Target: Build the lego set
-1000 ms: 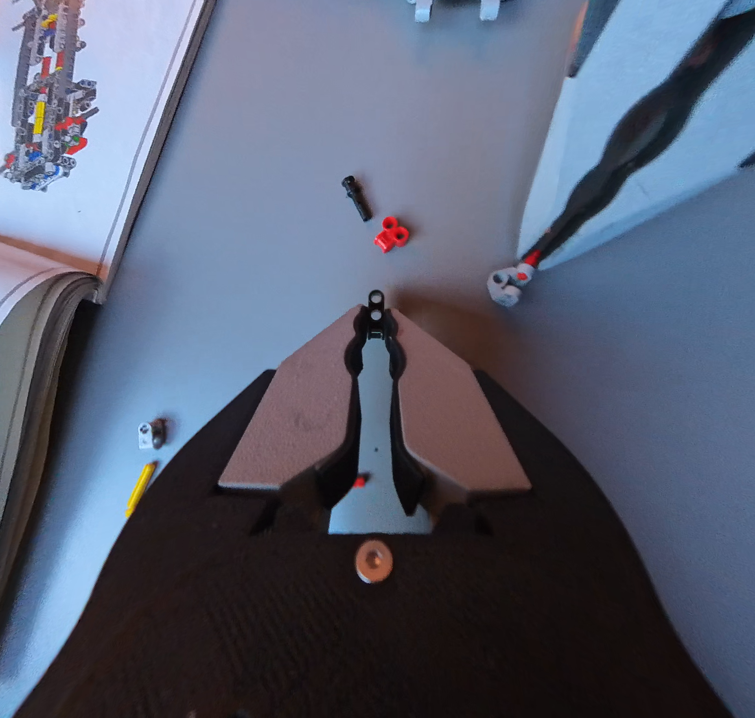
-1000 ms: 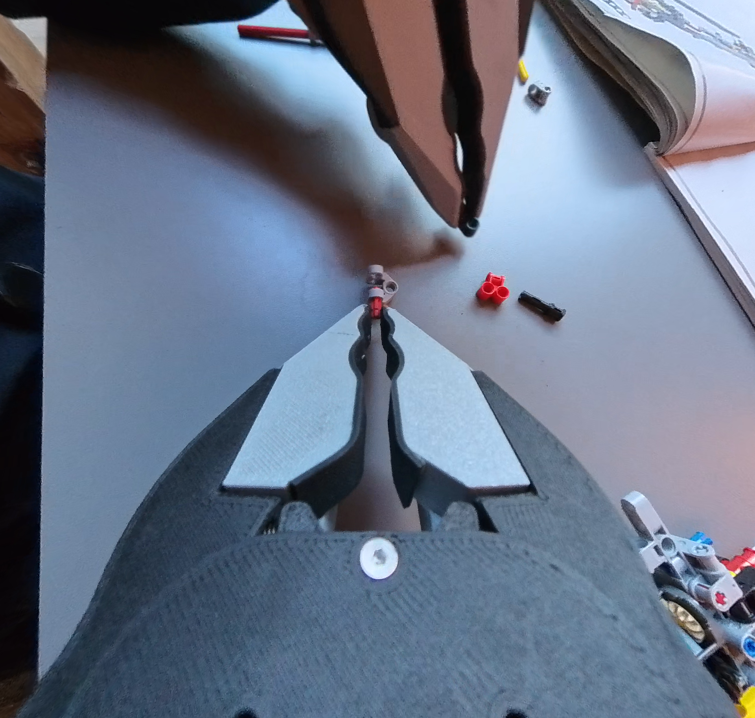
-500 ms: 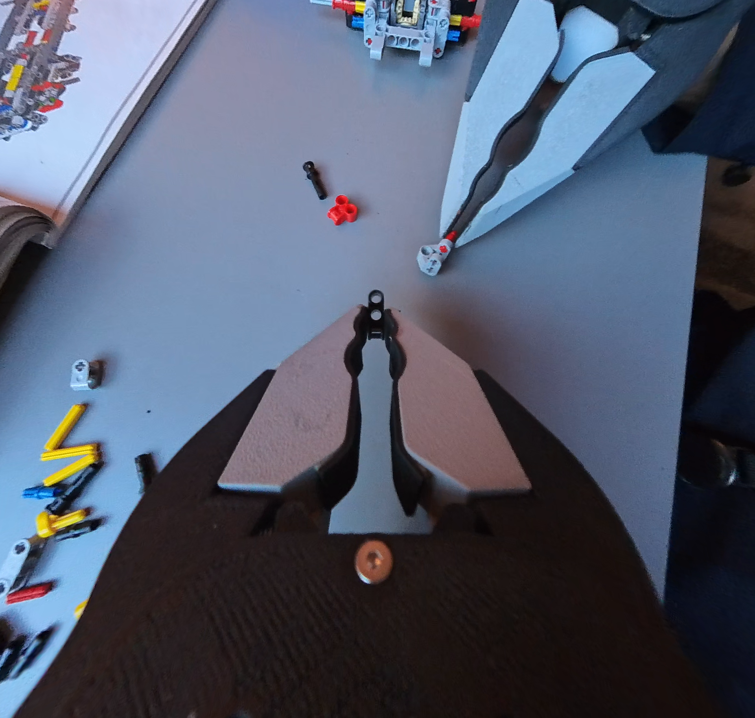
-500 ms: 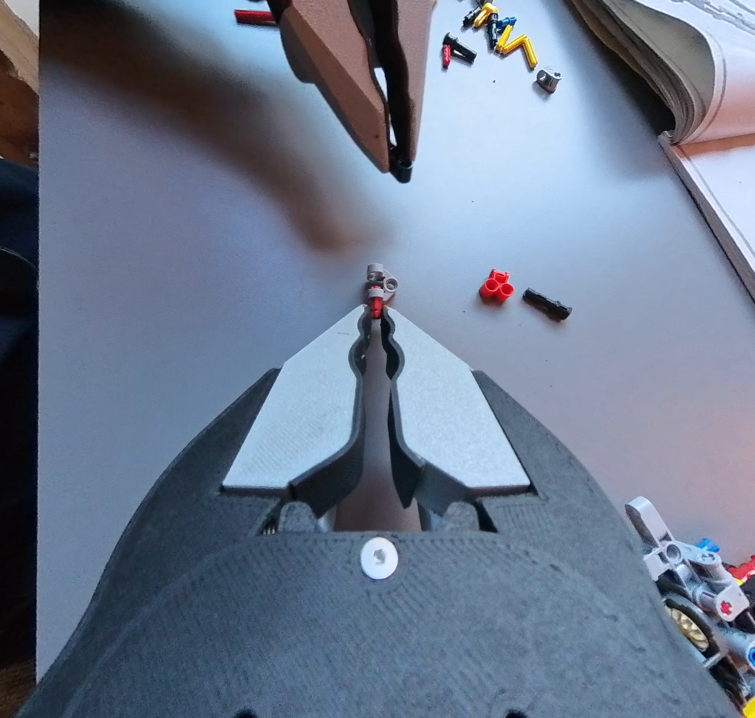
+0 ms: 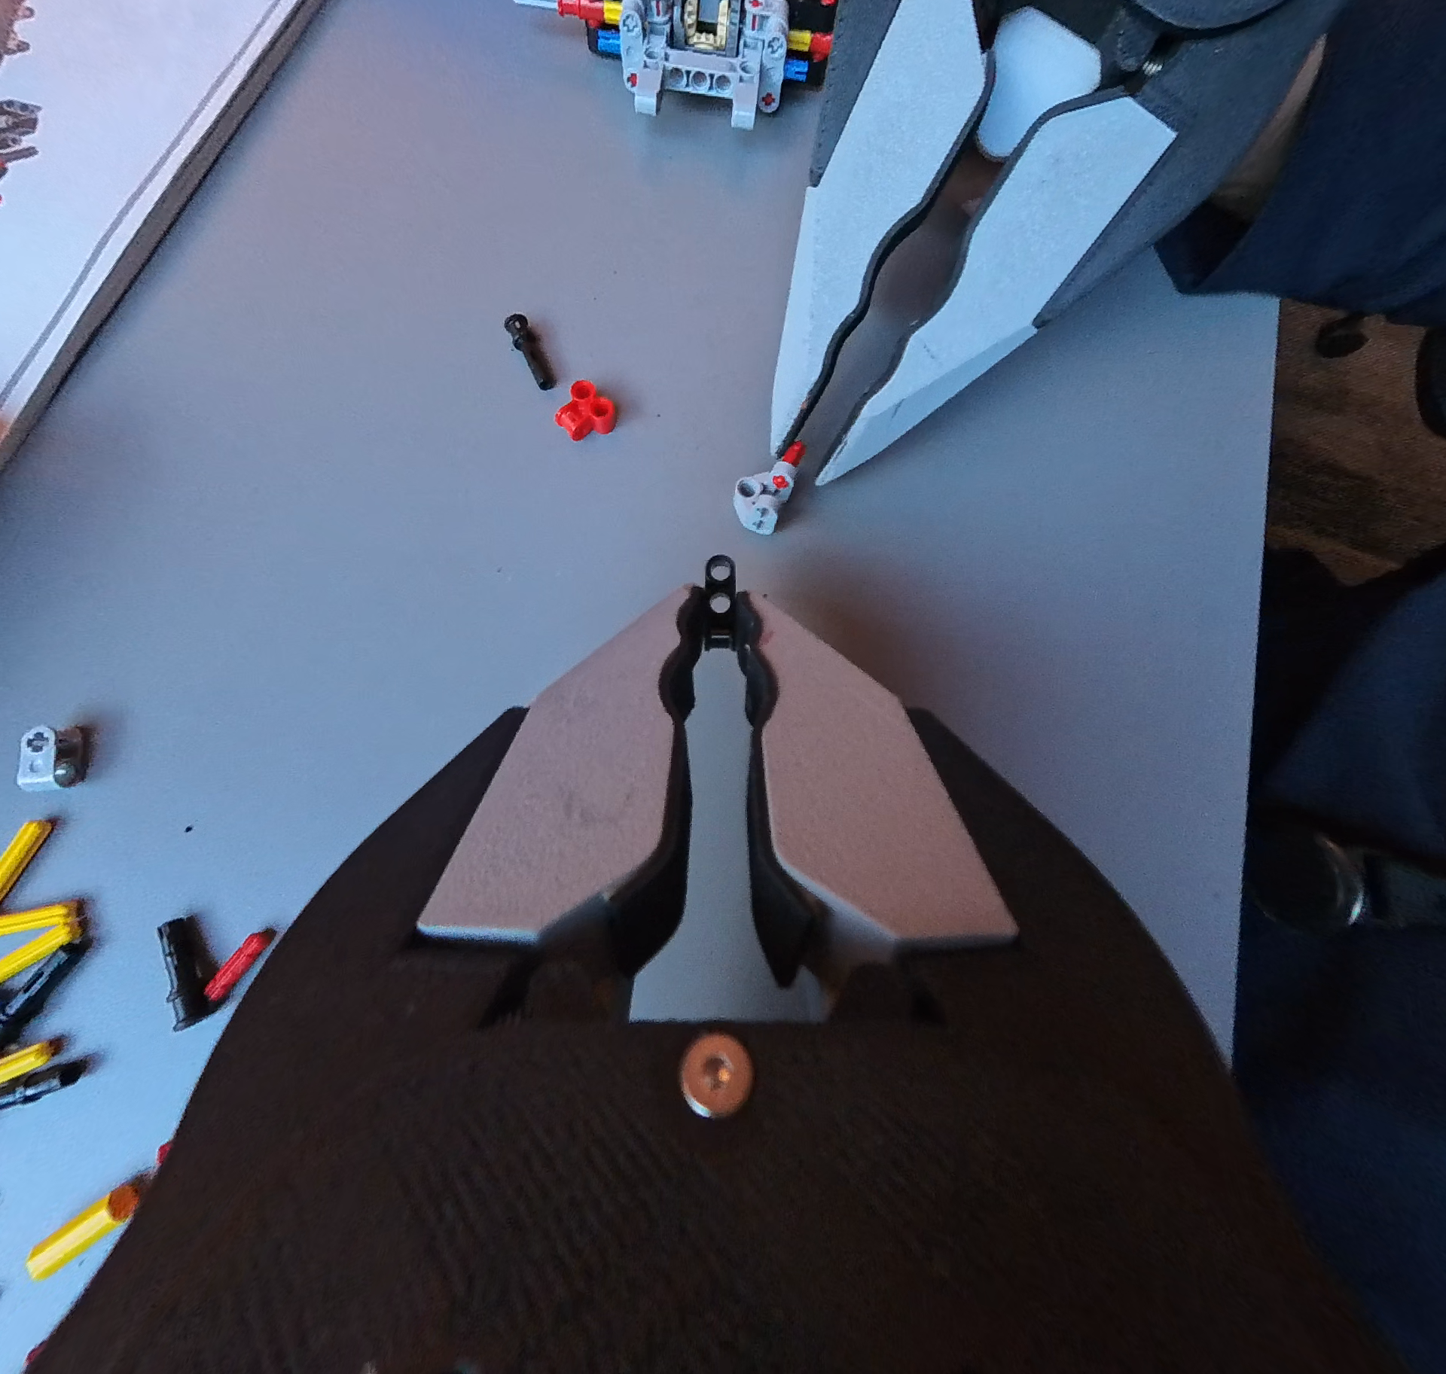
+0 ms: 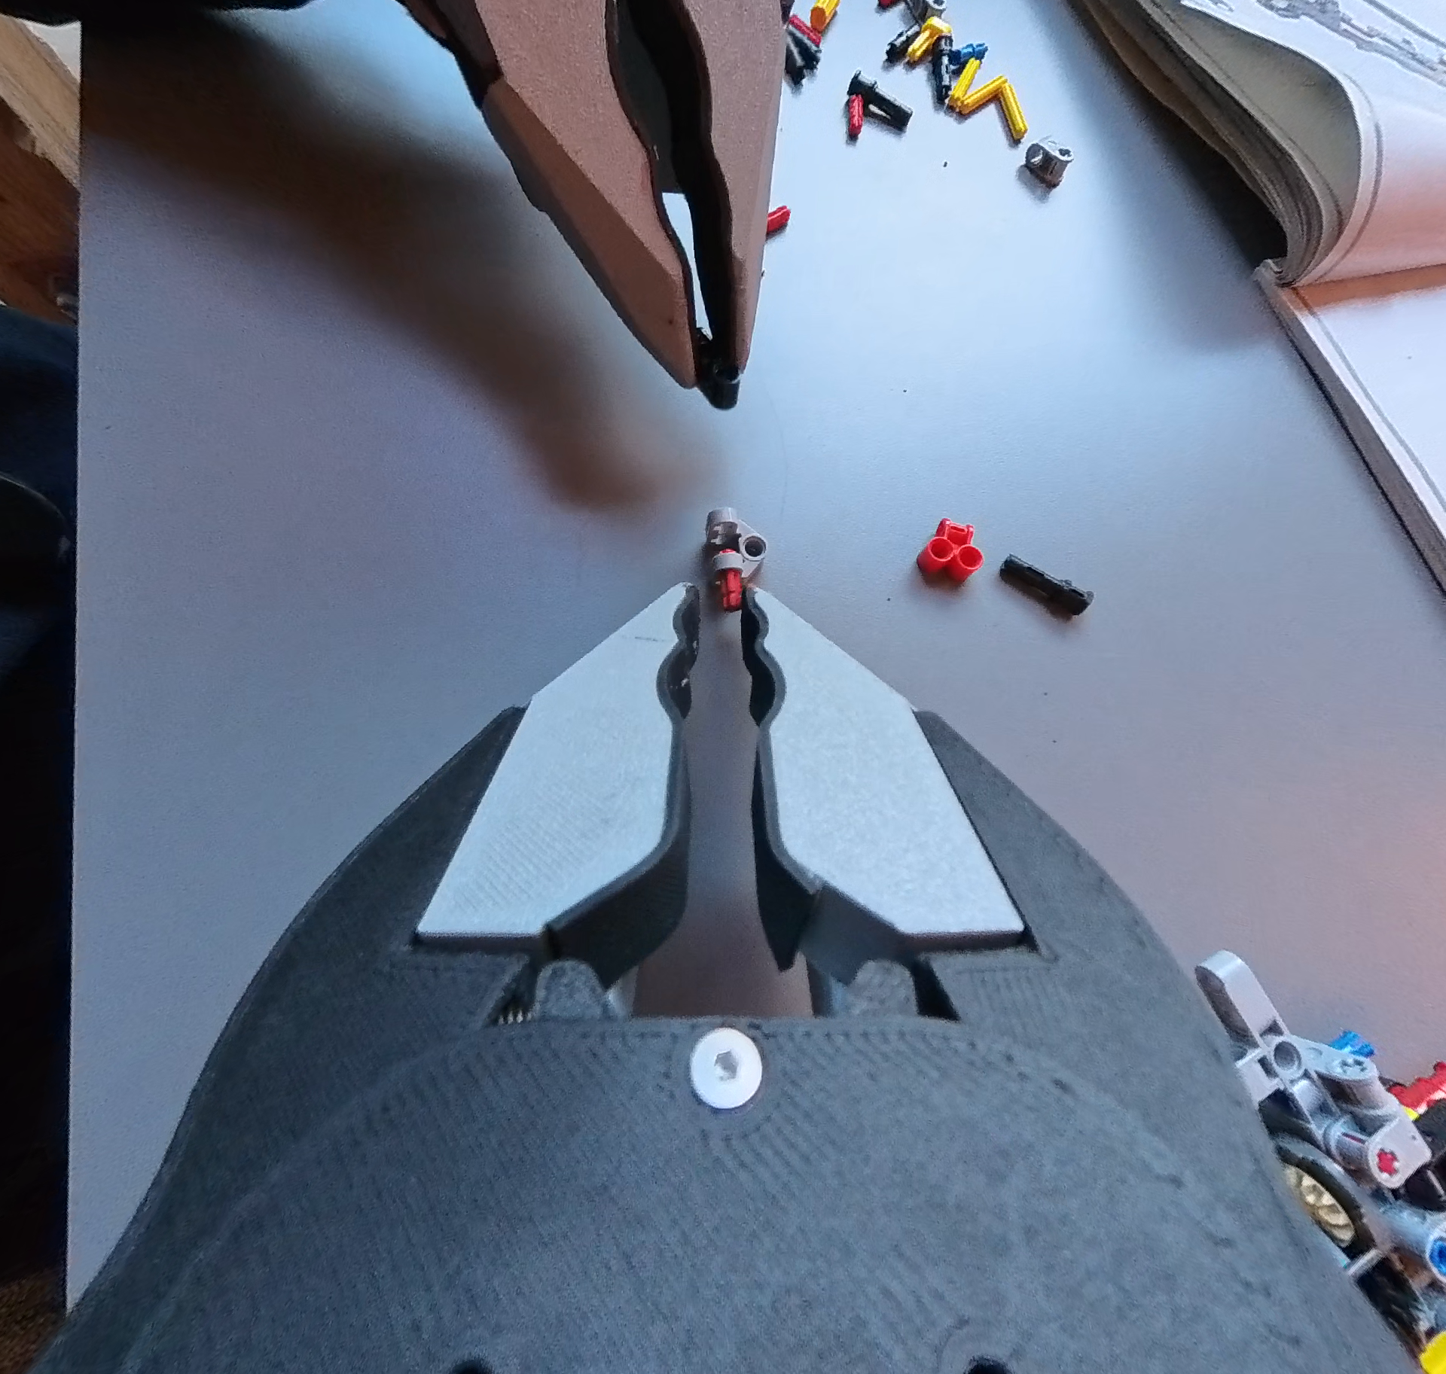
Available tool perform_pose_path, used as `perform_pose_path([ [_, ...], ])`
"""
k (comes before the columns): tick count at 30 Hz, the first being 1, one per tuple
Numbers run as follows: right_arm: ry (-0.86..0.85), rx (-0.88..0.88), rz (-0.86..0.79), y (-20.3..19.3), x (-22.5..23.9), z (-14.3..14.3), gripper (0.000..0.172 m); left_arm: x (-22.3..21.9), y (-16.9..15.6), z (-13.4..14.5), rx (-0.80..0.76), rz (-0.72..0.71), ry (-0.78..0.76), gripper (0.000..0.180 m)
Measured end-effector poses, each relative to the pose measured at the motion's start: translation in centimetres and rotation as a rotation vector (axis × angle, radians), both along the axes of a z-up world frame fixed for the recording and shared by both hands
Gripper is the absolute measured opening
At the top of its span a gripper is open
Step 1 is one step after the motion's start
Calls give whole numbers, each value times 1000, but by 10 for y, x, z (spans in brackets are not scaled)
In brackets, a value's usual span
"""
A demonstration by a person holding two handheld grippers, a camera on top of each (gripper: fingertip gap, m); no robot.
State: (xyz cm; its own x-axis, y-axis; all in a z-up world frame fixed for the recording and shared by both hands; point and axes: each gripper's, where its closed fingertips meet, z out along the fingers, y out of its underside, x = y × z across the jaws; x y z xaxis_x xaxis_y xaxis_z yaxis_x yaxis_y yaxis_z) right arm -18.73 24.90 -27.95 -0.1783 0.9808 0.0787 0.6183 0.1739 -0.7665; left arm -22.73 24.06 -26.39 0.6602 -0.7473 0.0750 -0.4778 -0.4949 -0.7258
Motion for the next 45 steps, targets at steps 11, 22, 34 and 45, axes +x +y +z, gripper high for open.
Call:
perform_pose_path([
  [11,17,0,-11,2,0,3,10,9,-3,2,1,-29,-32,5],
  [22,3,4,-20,4,-1,0,14,10,-3,1,-9,-32,-42,5],
  [34,14,15,-32,5,-3,3,19,11,-3,6,-40,-22,-107,5],
  [45,51,37,-54,8,-5,8,24,8,0,16,-129,26,-290,5],
])
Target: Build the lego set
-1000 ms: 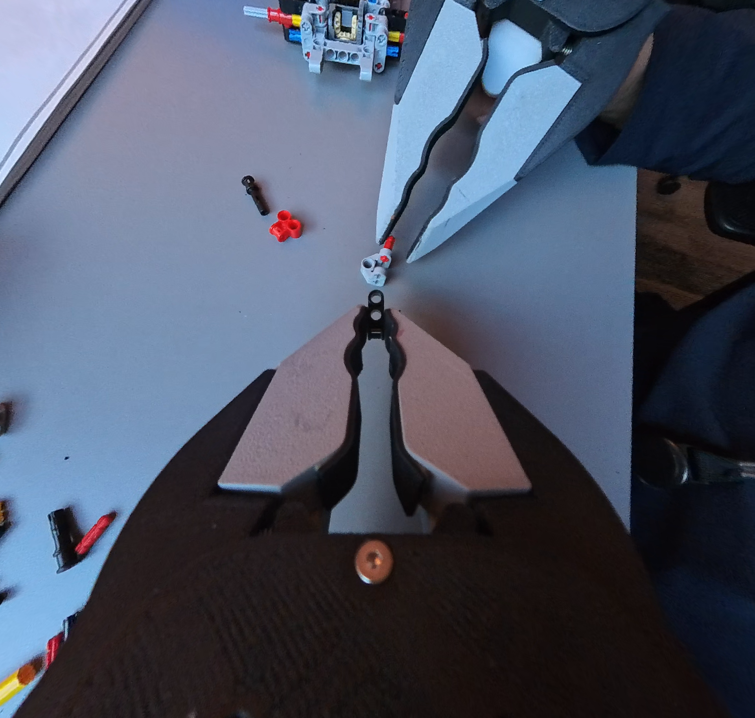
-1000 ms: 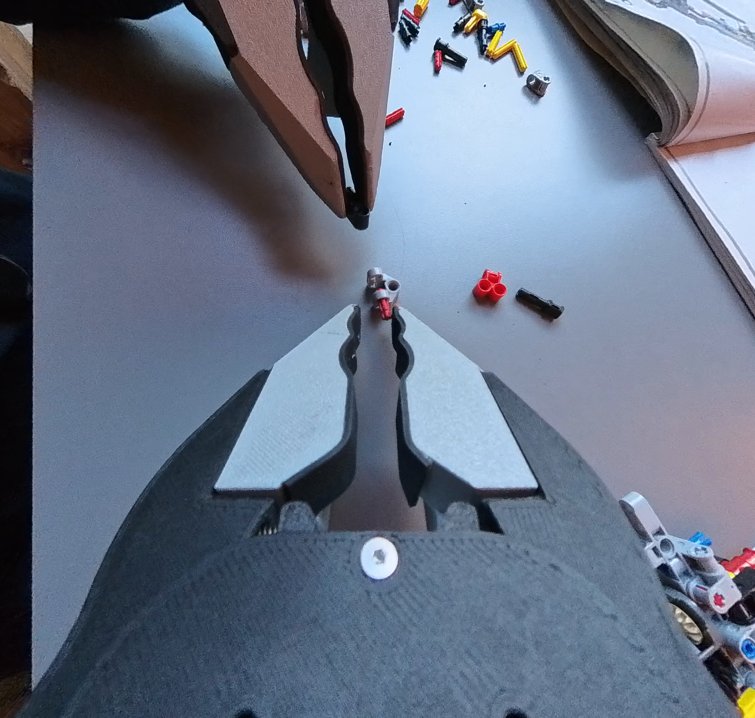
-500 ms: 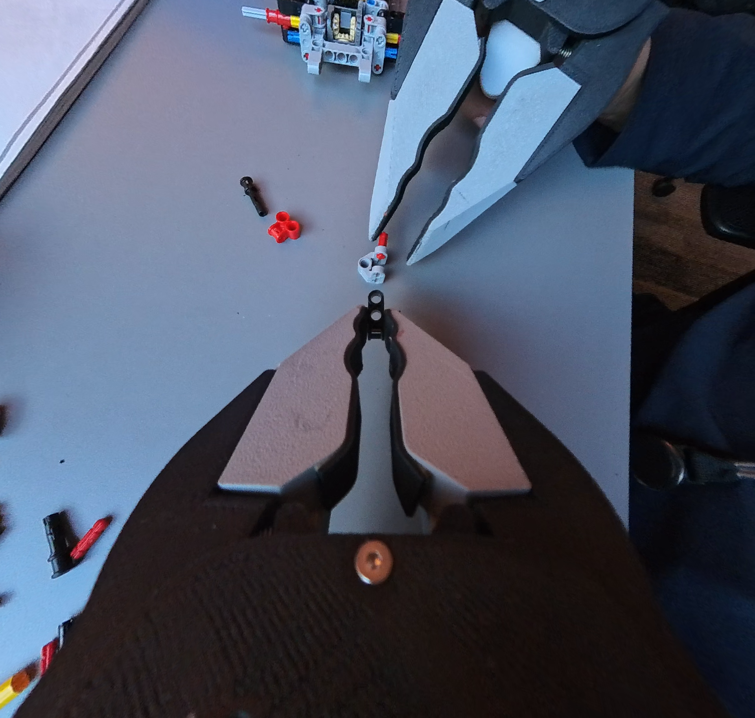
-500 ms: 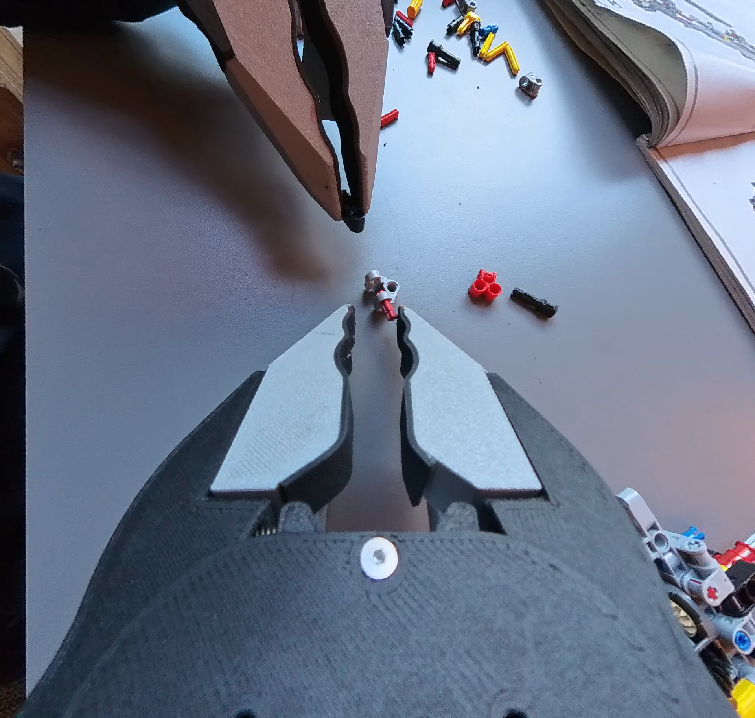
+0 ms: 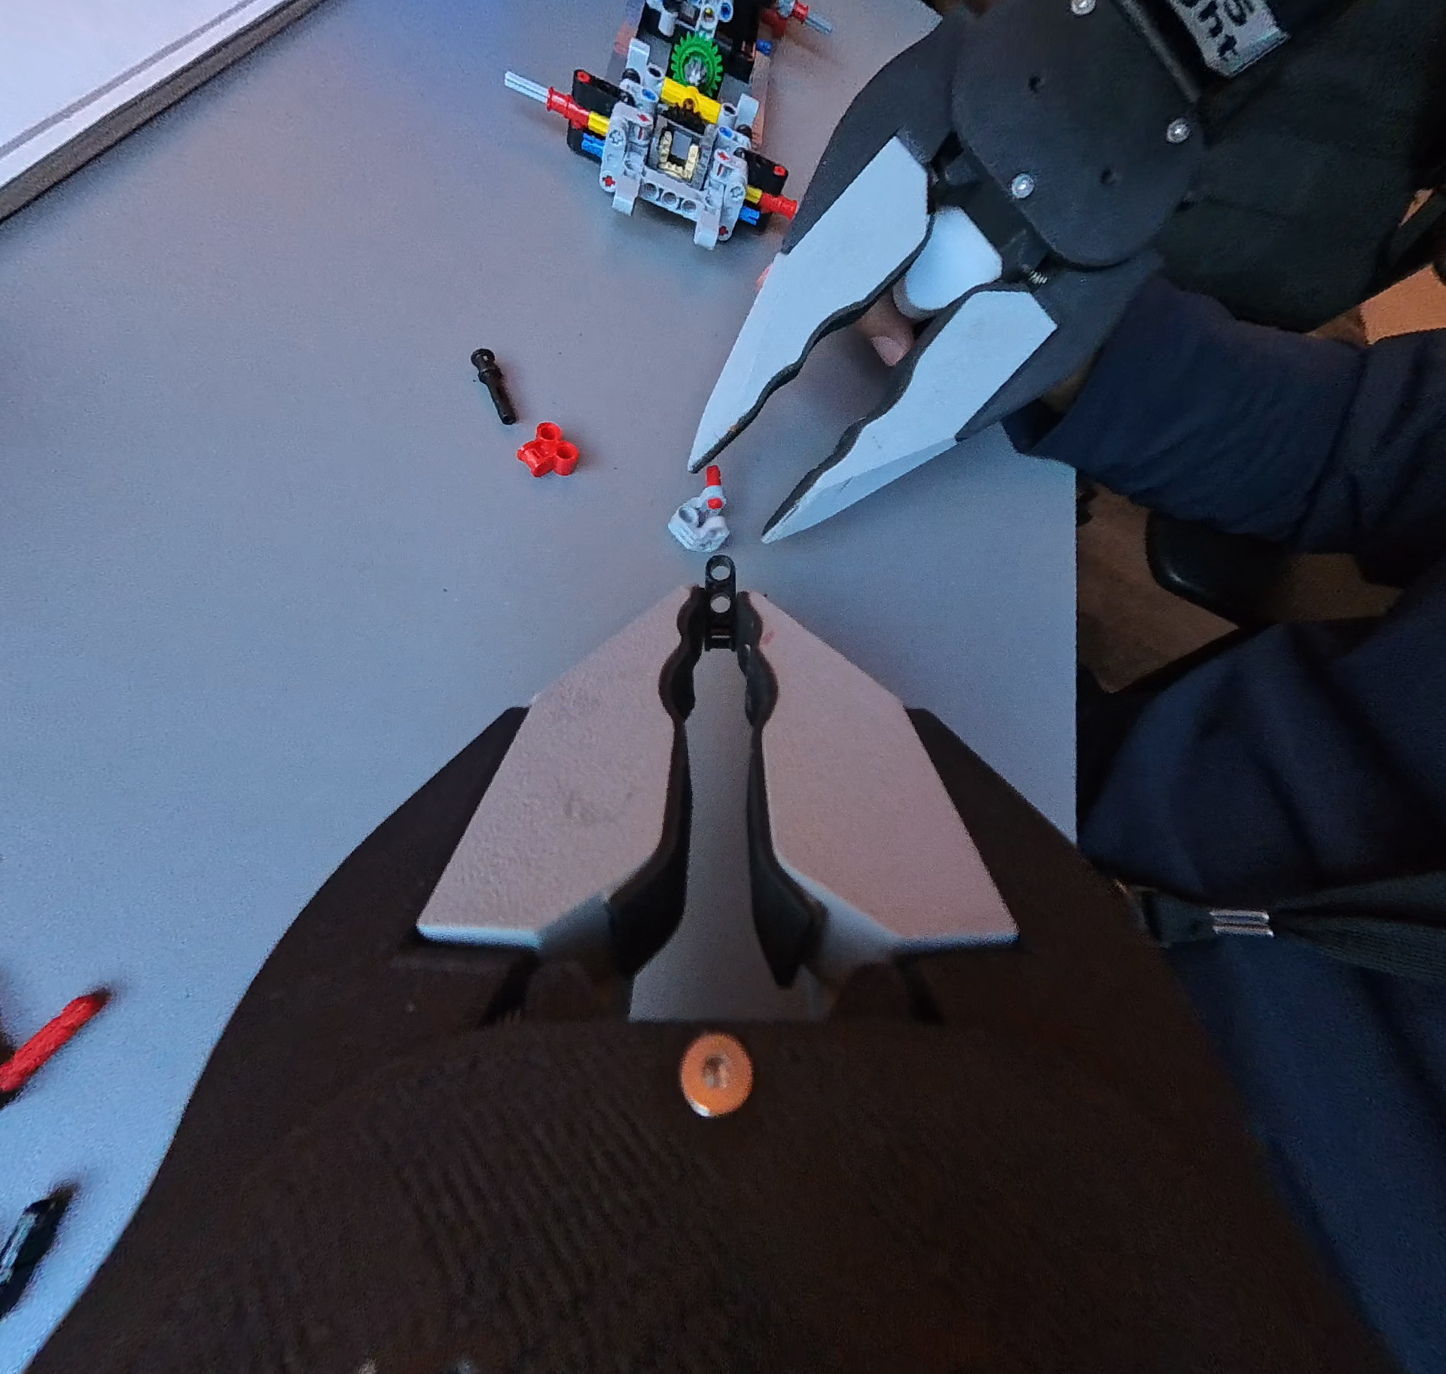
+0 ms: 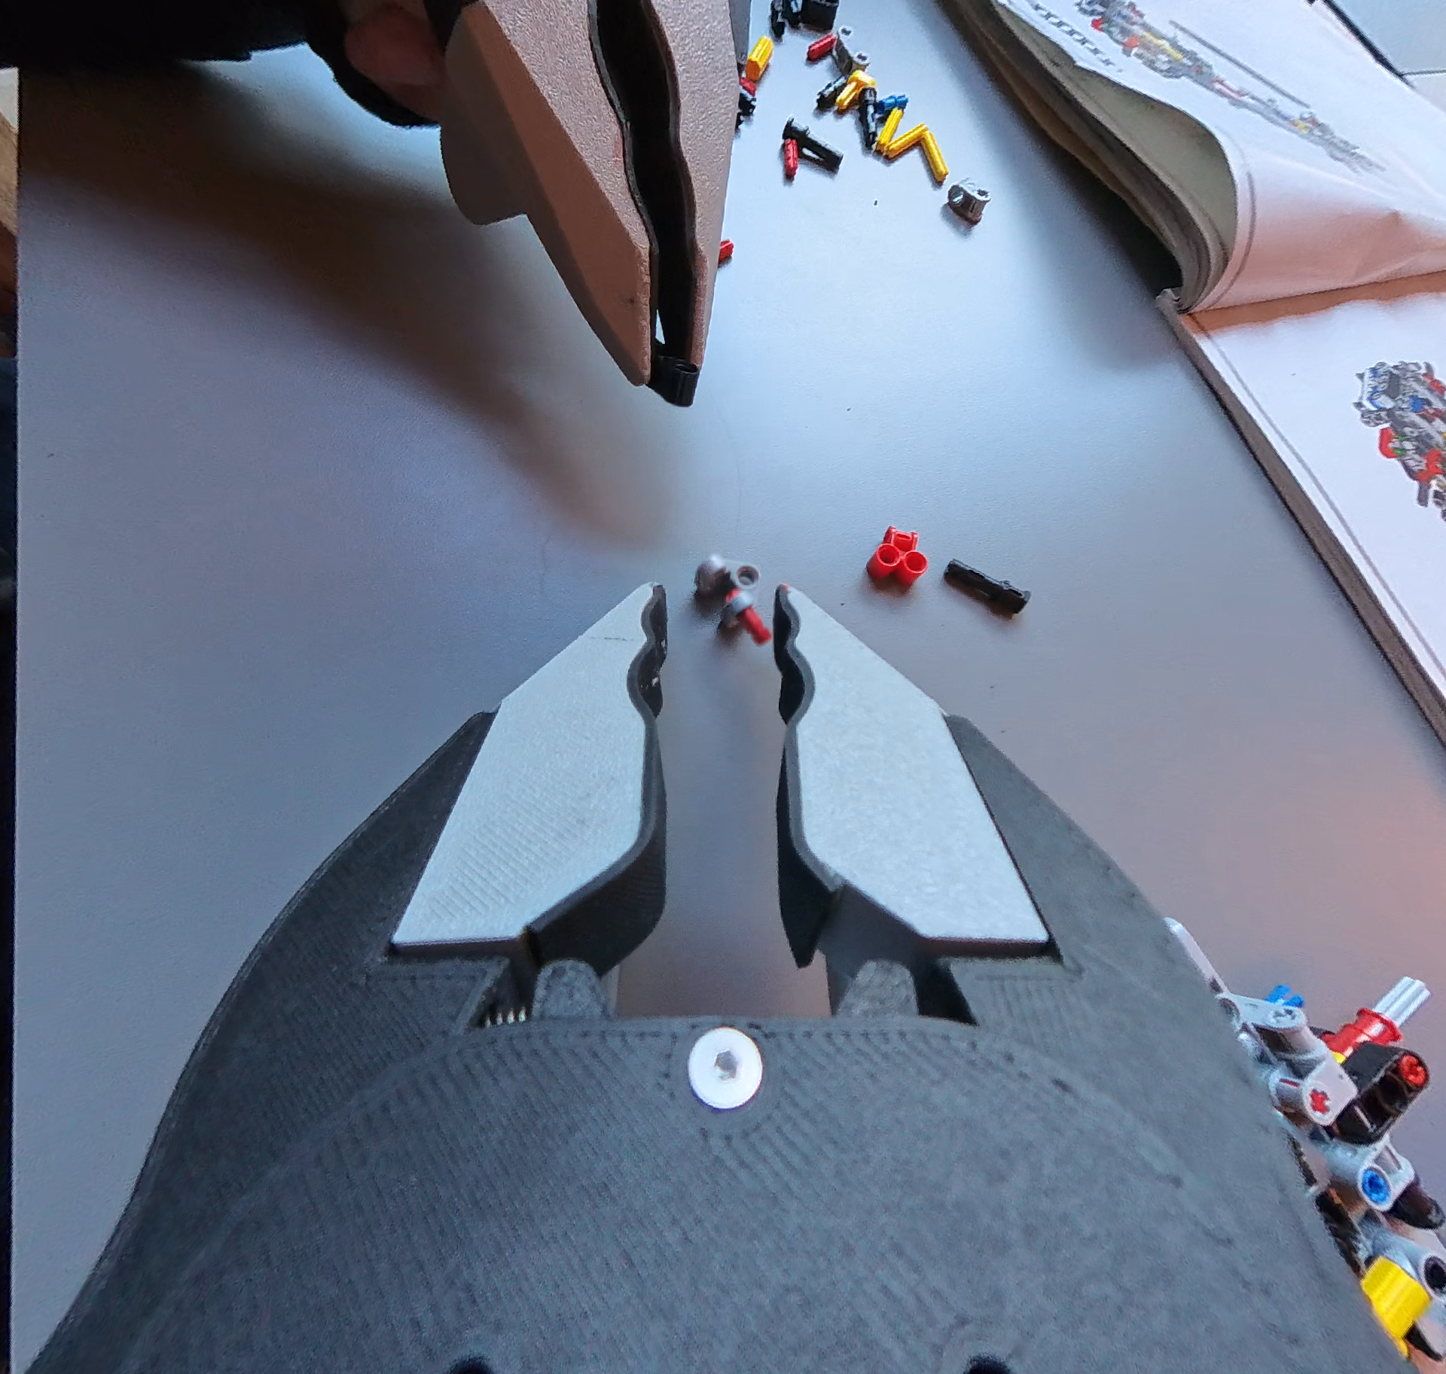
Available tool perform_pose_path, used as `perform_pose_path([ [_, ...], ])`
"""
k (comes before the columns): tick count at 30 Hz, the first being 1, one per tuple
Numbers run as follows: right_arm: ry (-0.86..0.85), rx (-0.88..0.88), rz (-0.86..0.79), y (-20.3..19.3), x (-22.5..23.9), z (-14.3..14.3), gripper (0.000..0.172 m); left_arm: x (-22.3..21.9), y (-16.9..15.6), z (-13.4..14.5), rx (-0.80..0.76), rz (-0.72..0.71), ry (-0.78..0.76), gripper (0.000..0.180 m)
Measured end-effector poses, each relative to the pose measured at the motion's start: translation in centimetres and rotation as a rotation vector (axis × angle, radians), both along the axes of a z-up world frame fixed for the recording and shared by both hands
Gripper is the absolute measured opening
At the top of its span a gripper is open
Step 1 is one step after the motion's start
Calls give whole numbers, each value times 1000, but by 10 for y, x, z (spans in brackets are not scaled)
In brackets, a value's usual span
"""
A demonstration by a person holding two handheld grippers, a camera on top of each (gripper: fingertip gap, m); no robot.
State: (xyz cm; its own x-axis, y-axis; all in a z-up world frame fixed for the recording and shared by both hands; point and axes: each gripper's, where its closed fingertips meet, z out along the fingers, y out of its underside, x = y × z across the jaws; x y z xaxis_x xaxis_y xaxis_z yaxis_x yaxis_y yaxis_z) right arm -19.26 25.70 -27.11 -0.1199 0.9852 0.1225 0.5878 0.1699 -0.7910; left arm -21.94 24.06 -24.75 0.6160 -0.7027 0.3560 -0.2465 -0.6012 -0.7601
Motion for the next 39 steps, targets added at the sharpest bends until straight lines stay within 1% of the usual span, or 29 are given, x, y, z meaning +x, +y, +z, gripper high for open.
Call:
perform_pose_path([
  [12,10,9,-10,1,0,2,27,3,0,0,-10,-3,-29,5],
  [15,68,59,-18,4,-3,10,26,6,0,3,2,-3,-47,5],
  [17,116,91,-9,1,-3,19,24,10,-1,6,38,-26,-48,5],
  [19,160,98,14,-6,-4,28,21,13,-1,9,122,-55,6,5],
  [24,228,39,89,-20,-4,39,16,20,-2,11,426,-133,275,5],
  [28,238,48,131,-29,-4,40,12,29,-10,8,564,-229,395,5],
  [32,211,84,147,-31,-5,33,3,33,-11,6,597,-249,434,6],
  [39,203,106,156,-33,-5,30,7,34,-11,4,573,-250,416,5],
])
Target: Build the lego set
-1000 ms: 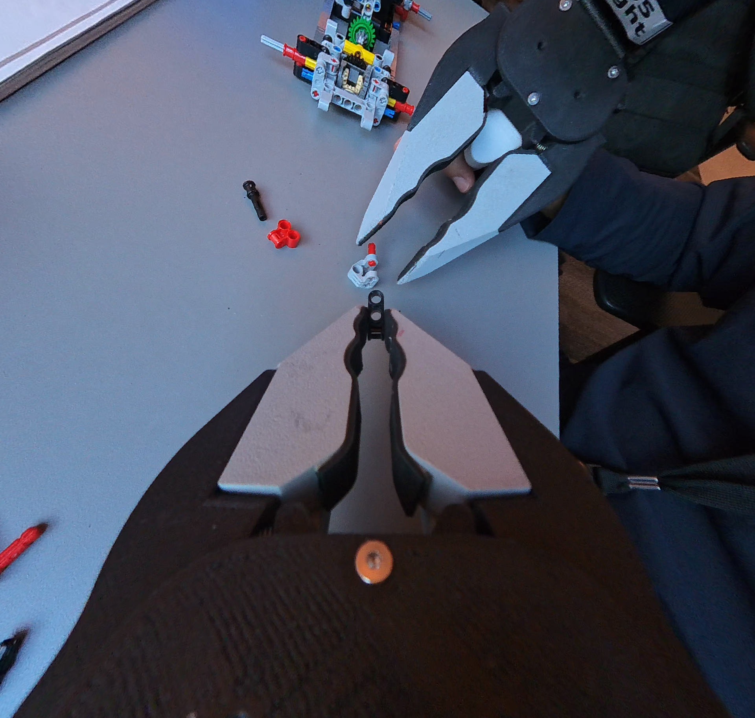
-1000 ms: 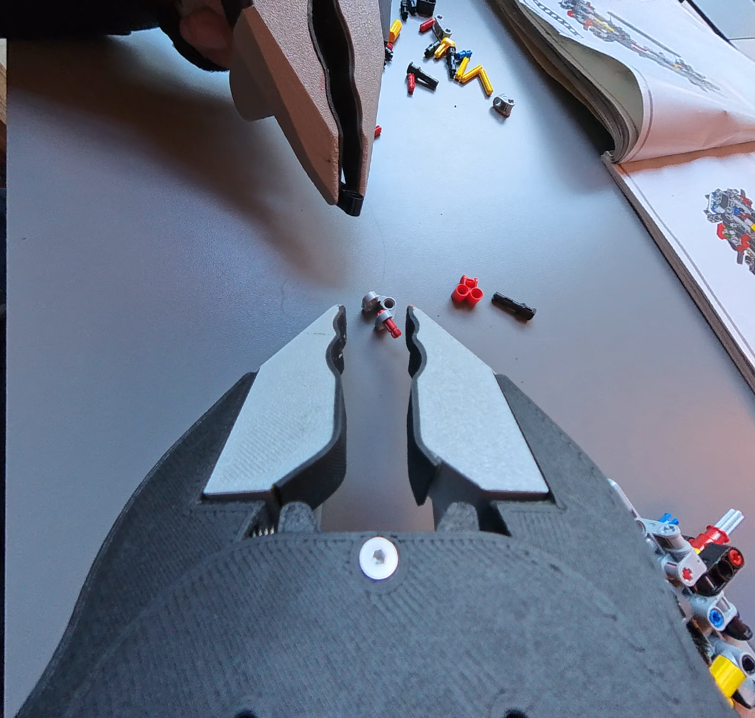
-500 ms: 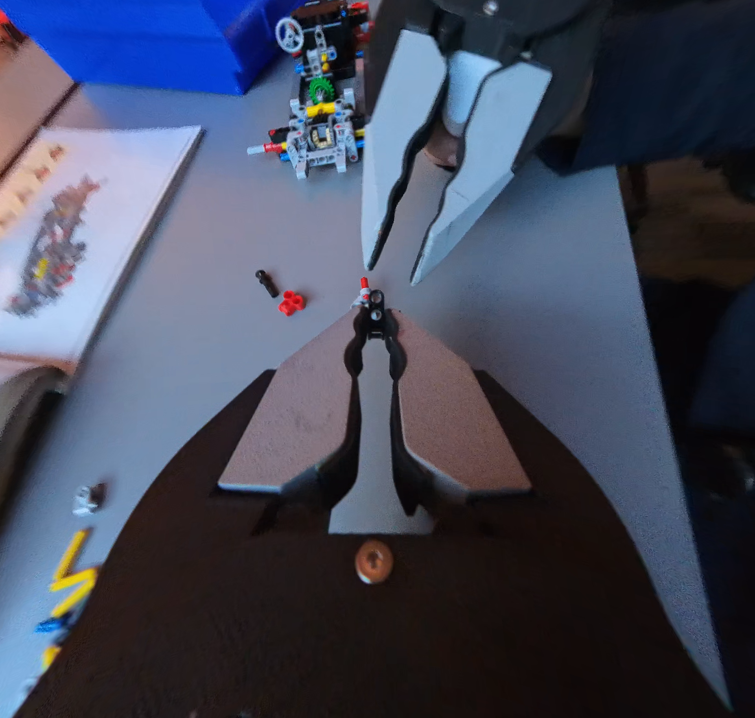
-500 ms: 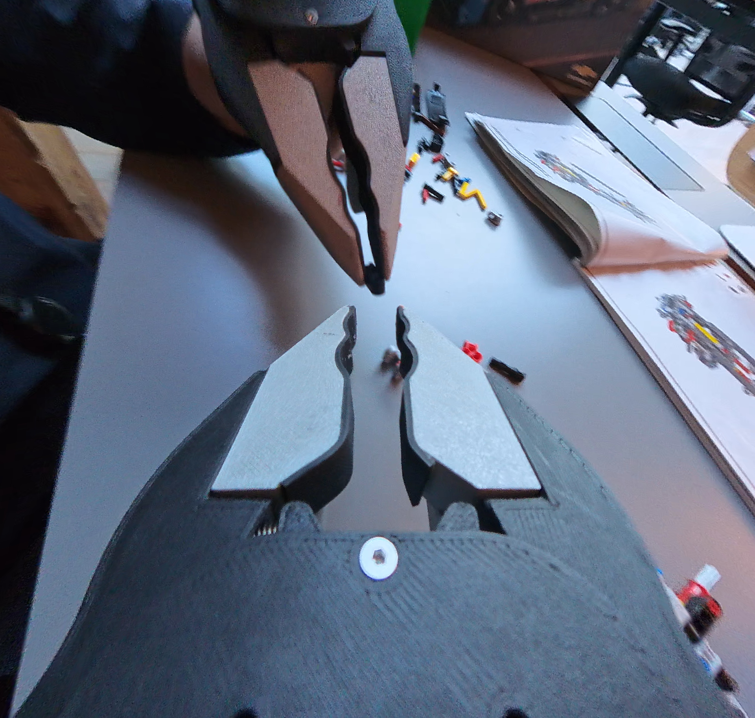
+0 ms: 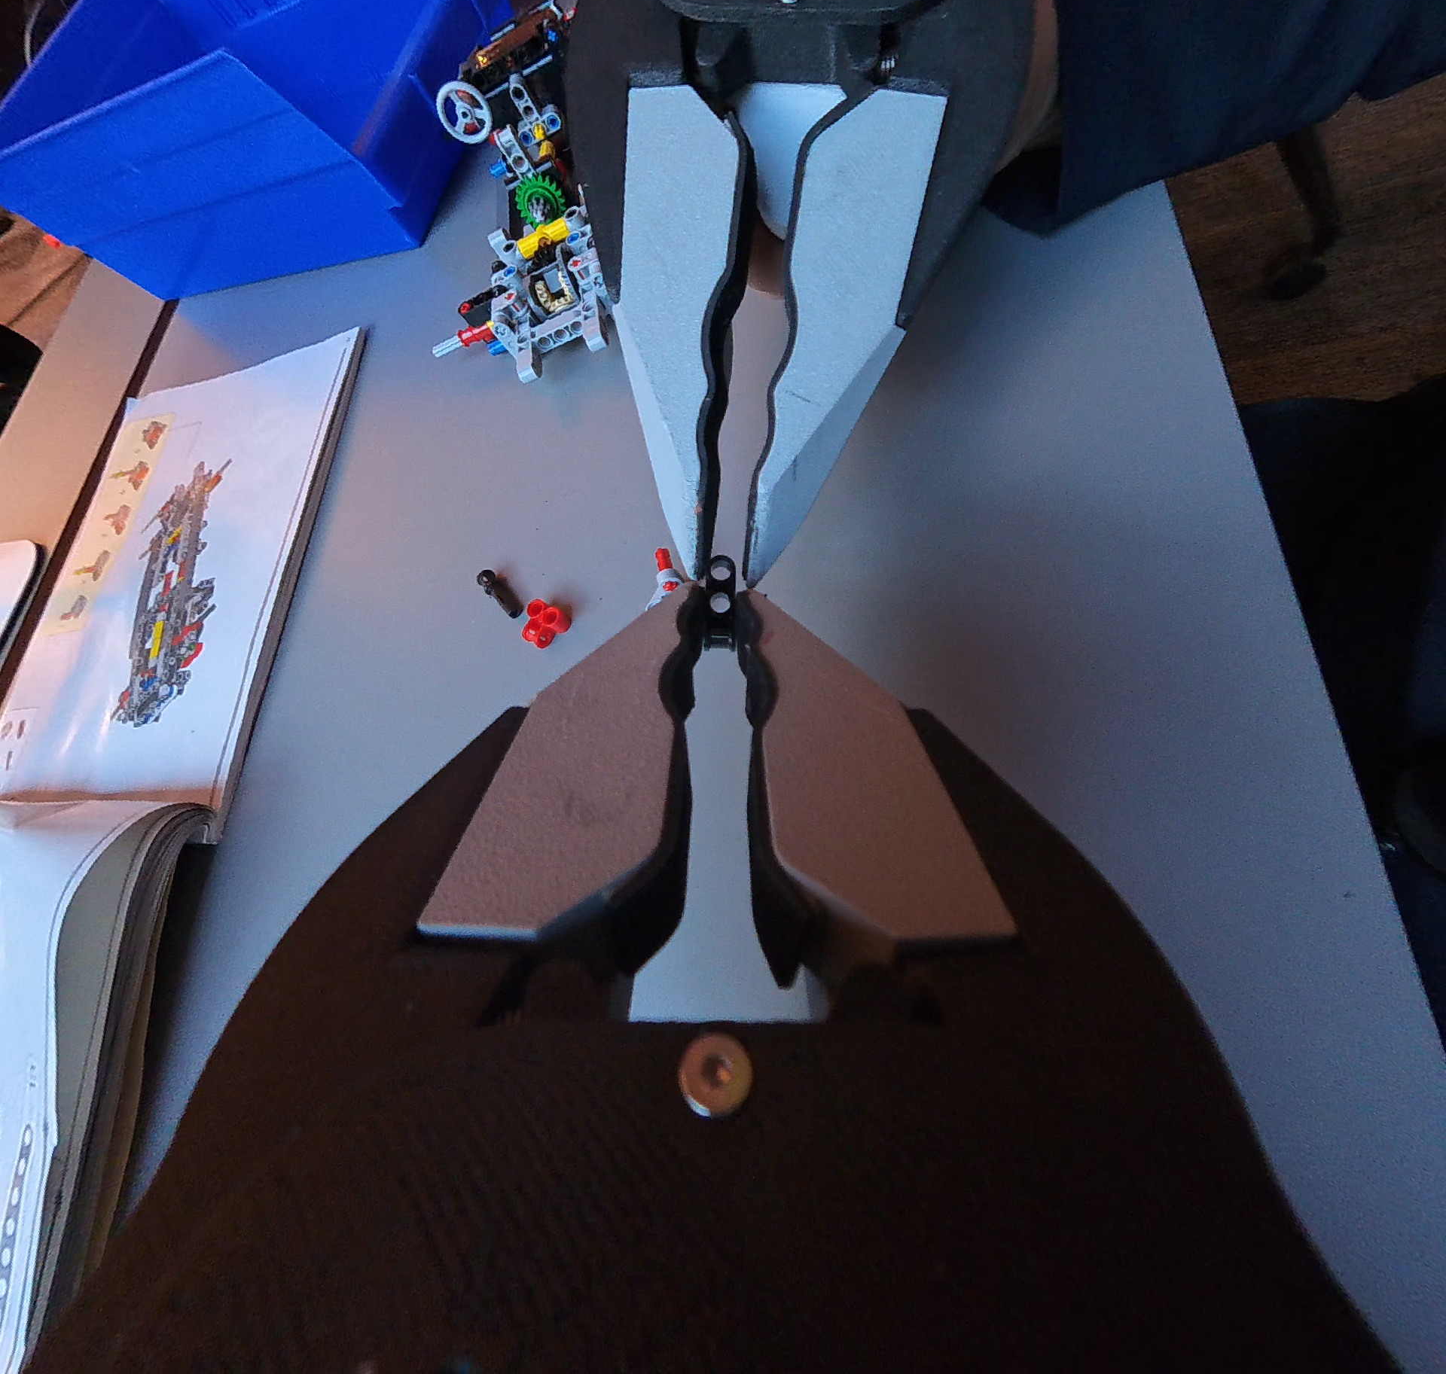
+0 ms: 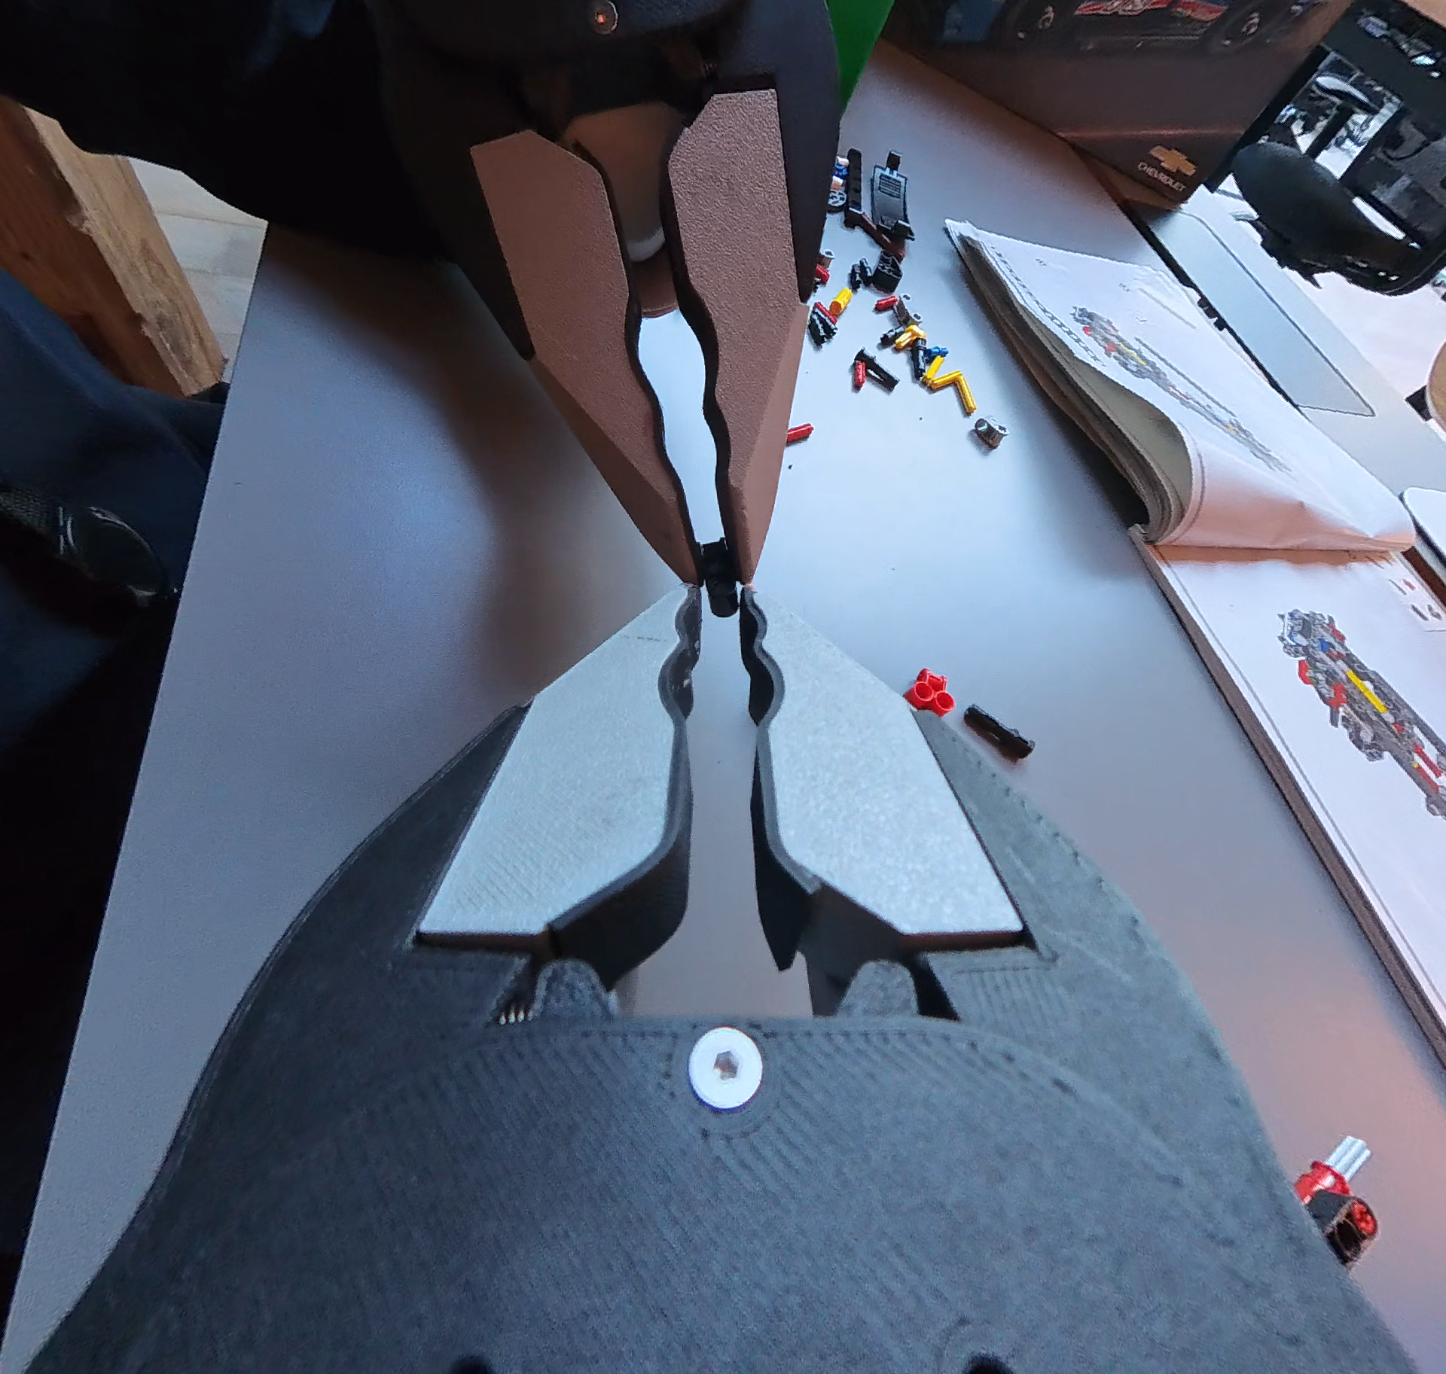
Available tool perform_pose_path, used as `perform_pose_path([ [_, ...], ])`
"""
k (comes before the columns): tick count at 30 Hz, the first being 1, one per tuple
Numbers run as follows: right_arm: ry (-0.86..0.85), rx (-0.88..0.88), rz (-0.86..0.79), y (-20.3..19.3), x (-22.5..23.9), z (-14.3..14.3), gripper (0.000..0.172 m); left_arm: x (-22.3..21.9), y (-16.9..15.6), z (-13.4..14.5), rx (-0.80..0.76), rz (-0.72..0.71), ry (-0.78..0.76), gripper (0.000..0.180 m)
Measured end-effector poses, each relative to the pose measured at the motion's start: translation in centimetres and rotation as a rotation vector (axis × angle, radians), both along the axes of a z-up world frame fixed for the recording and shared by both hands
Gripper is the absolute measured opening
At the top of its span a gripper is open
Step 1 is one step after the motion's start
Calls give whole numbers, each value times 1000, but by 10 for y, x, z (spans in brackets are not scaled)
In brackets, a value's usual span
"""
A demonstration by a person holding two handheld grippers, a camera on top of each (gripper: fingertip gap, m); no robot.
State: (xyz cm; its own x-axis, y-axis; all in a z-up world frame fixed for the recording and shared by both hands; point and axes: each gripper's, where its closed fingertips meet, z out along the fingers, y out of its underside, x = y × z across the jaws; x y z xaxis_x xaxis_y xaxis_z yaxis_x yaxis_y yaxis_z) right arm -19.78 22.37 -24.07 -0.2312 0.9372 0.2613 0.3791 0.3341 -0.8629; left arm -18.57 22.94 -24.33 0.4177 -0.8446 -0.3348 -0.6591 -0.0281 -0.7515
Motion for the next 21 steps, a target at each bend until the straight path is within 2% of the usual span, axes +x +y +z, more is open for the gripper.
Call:
perform_pose_path([
  [7,-19,12,-27,5,1,-3,4,-1,3,-3,-57,29,-30,7],
  [9,-18,-6,-42,7,2,-2,3,-5,6,-10,-121,57,-29,25],
  [13,-28,-49,-158,32,8,-2,3,-16,12,-15,-168,104,-27,30],
  [17,-60,-163,-272,56,18,-8,3,-20,16,-18,-203,94,27,34],
  [21,-41,-319,-306,54,24,-2,3,-20,28,-22,-174,38,152,36],
])
